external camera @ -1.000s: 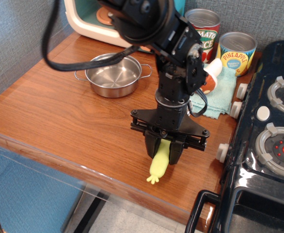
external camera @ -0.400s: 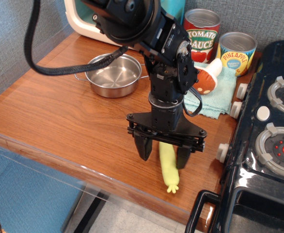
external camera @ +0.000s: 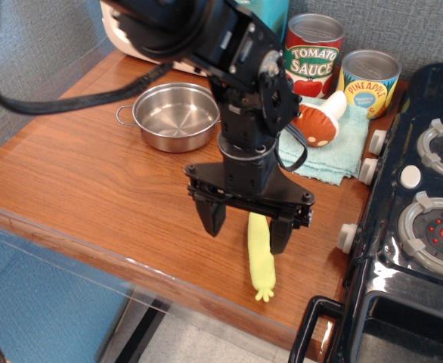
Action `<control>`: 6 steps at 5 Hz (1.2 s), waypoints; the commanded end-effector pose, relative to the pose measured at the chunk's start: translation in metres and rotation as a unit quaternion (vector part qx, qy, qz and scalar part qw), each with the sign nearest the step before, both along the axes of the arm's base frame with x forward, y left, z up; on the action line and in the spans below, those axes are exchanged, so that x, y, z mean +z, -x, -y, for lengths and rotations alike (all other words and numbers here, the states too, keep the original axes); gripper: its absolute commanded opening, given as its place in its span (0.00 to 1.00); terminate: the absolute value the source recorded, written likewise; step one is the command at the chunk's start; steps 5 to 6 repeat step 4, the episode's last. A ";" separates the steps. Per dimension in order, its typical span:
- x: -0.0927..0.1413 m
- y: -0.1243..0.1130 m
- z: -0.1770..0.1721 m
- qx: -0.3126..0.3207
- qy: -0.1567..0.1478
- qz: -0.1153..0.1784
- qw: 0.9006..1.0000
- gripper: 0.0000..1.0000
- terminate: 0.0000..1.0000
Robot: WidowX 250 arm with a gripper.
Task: Move the yellow spoon to the lower right of the table.
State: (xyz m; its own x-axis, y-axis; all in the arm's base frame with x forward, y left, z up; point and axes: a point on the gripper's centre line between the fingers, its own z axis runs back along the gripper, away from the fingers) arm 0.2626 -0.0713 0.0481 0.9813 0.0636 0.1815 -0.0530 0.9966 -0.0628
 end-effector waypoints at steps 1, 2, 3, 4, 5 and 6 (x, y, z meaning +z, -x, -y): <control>0.028 0.006 0.001 -0.014 -0.026 0.045 0.999 1.00 0.00; 0.028 0.006 0.001 -0.014 -0.026 0.045 0.999 1.00 0.00; 0.028 0.006 0.001 -0.014 -0.026 0.045 0.999 1.00 0.00; 0.028 0.006 0.001 -0.014 -0.026 0.045 0.999 1.00 1.00; 0.028 0.006 0.001 -0.014 -0.026 0.045 0.999 1.00 1.00; 0.028 0.006 0.001 -0.014 -0.026 0.045 0.999 1.00 1.00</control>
